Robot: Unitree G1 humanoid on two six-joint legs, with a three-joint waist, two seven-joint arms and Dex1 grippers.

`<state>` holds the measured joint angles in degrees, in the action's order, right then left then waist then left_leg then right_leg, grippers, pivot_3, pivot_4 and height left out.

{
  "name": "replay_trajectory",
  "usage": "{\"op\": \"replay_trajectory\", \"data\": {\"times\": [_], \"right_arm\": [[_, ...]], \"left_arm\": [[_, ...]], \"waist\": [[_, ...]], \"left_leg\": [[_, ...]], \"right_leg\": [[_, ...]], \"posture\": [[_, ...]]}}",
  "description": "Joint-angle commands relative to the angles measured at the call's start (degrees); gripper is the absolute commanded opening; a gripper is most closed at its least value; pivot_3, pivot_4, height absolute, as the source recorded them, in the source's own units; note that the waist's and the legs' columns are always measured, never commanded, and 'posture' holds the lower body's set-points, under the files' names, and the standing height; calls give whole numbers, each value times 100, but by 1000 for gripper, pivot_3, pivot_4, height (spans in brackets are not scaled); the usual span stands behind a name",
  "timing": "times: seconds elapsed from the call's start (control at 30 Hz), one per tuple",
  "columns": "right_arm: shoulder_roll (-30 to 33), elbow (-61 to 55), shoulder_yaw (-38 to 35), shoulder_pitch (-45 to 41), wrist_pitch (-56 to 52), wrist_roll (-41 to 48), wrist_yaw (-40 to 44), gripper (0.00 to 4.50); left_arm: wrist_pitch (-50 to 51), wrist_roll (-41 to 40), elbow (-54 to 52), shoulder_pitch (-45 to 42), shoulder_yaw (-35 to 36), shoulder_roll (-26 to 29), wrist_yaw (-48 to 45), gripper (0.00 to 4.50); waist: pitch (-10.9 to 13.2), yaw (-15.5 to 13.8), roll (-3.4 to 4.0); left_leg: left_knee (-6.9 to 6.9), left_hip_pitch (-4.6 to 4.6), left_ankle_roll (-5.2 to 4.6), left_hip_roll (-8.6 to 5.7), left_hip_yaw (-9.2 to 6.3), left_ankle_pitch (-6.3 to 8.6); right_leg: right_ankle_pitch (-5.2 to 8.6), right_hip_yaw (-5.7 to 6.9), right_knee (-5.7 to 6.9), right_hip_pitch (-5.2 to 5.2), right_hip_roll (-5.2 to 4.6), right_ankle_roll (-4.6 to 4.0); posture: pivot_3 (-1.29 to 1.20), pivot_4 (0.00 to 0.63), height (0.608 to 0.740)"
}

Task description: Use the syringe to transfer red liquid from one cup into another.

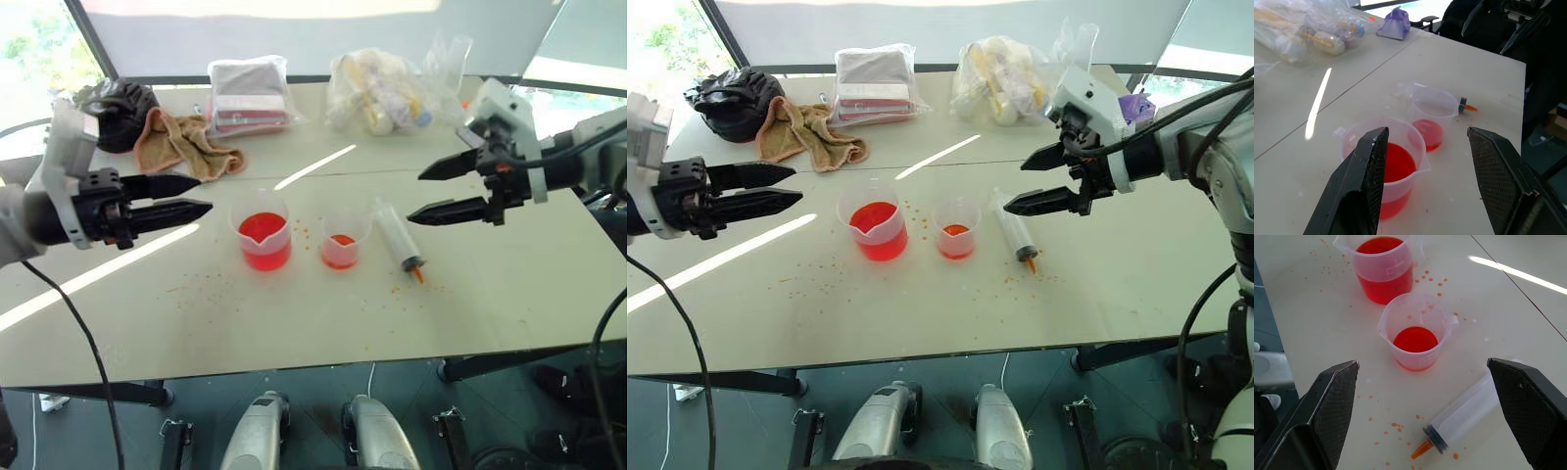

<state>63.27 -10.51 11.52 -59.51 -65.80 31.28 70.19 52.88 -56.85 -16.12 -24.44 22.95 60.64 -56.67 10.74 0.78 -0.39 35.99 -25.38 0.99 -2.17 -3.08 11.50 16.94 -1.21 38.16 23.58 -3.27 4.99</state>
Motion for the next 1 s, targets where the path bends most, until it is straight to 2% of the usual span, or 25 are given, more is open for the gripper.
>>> {"op": "replay_trajectory", "data": {"times": [0.03,0.33,0.53,0.67,0.87,1.0], "right_arm": [[53,-127,-168,-41,40,12,-11,4384],[-66,92,-53,-117,-43,-155,-248,4384],[-240,242,223,-317,-457,-293,-505,4384],[-492,492,459,-606,-802,-574,-959,4384],[-1416,1841,1274,-1528,-2102,-976,-1686,4384],[-1981,3121,1723,-1884,-2086,-1386,-2070,4384]], "left_arm": [[-103,2,-175,28,201,88,-31,2691],[-70,-18,-264,105,252,110,-27,2691],[-134,67,-327,117,158,59,12,2691],[-152,70,-350,126,157,41,38,2691],[-236,142,-455,184,126,-56,189,2691],[-210,87,-590,346,258,-109,298,2691]], "waist": [[0,-4,0],[0,1,0],[0,1,0],[0,5,0],[0,30,0],[0,16,-1]], "left_leg": [[1,0,0,0,0,0],[0,0,0,0,0,0],[1,0,0,0,0,0],[-1,0,0,0,0,0],[-2,0,0,0,2,0],[-2,-2,0,-1,3,0]], "right_leg": [[0,0,0,0,0,0],[0,-1,0,0,0,0],[0,-1,0,0,-1,0],[0,-1,0,2,-1,-1],[0,-3,6,7,0,-1],[-1,-4,6,8,0,-1]], "posture": [[0,150,736],[0,150,736],[0,150,736],[0,150,736],[0,150,736],[0,150,736]]}}
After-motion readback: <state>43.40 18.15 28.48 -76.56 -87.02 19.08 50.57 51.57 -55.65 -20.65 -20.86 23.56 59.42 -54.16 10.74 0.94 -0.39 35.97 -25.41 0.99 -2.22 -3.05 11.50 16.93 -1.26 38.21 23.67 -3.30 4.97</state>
